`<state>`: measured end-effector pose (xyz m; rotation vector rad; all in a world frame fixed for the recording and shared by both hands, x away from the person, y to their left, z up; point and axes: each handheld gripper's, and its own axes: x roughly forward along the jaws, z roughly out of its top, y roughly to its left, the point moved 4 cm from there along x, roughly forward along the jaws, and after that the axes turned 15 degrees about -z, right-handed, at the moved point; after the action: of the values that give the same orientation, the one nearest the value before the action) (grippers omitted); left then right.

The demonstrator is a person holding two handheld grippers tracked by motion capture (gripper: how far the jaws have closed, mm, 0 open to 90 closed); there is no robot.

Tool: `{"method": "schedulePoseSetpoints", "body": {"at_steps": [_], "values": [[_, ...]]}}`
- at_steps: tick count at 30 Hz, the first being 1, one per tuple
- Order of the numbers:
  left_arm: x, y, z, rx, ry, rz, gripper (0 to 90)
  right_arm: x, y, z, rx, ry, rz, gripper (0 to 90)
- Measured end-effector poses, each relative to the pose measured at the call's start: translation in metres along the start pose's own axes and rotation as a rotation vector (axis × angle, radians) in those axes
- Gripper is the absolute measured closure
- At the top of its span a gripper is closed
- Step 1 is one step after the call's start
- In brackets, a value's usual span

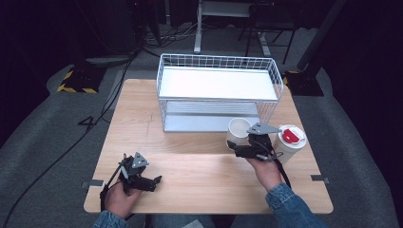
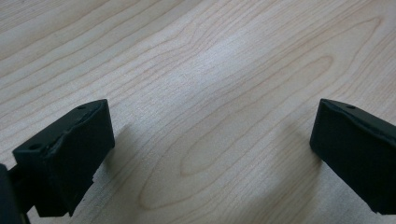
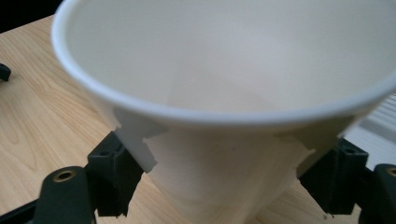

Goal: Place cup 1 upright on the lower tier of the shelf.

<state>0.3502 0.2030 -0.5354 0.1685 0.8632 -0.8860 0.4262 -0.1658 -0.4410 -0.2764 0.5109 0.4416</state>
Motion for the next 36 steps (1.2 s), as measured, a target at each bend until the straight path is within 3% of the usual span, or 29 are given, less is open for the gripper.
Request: {"method": "schedulePoseSetpoints", "body": {"at_steps": [10,36], "values": [[0.0,0.0,0.0,0.001,0.0,0.001,0.3,0.021,0.0,0.006,0.018,-0.009,-0.004,23.2],[0.0,0.0,0.0,0.0,-0.002,0.001,0.3,0.077,0.007,0.024,-0.006,-0.013,-0.039,23.2]]}}
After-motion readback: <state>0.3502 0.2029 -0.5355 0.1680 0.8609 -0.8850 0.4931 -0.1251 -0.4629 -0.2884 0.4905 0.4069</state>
